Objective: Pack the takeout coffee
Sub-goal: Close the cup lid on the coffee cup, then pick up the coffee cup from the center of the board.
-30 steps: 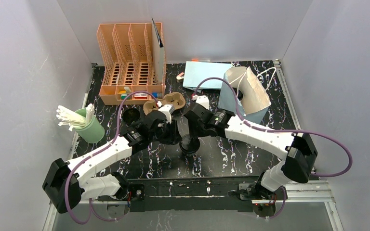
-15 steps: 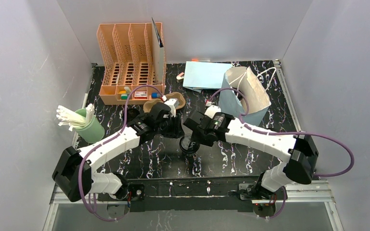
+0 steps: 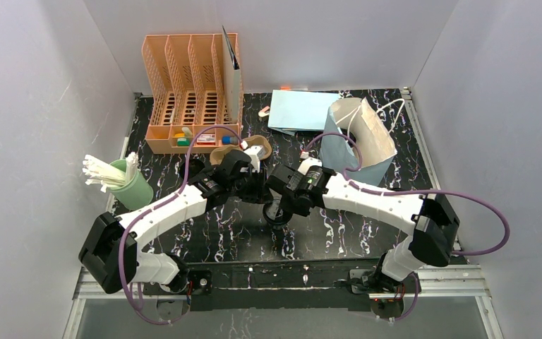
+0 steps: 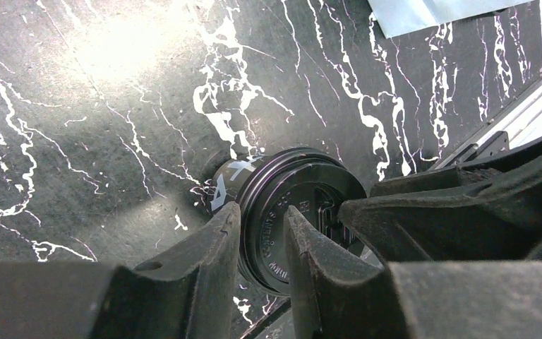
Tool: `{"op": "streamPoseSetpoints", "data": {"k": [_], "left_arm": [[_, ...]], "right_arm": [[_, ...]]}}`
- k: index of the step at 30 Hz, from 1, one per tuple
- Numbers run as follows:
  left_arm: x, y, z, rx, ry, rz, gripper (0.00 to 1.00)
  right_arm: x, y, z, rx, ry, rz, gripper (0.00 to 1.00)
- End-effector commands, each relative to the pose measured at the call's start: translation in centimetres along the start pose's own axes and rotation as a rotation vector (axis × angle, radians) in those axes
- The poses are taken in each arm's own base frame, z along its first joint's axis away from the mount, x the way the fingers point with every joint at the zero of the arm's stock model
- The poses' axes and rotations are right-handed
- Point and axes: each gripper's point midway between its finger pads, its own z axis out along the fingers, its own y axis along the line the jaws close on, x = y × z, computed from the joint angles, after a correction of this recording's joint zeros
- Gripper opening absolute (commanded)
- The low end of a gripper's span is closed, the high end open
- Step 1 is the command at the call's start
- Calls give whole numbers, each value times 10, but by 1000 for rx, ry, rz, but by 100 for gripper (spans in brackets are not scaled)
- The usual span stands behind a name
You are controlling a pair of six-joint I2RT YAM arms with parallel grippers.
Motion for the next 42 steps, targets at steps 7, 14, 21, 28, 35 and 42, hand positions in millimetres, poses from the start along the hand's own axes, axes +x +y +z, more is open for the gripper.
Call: {"op": "streamPoseSetpoints", "data": {"k": [7,14,21,28,35,42], "left_arm": [[11,1,0,24,33,-2,26],[26,5,4,29,72,-11,24],[36,9,4,34,88,-20,23],[48,14,5,32,106,-30,23],[56,17,5,35,112,-44,23],[66,21,6,35,121,-63,23]], "right_arm": [[4,-2,9,3,-5,-9,38],[6,-1,13,7,2,-19,37],[14,-3,22,2,20,-32,36],[20,-3,28,-31,35,-63,38],[26,-1,30,-61,52,-77,47],[31,1,30,-125,62,-75,52]]}}
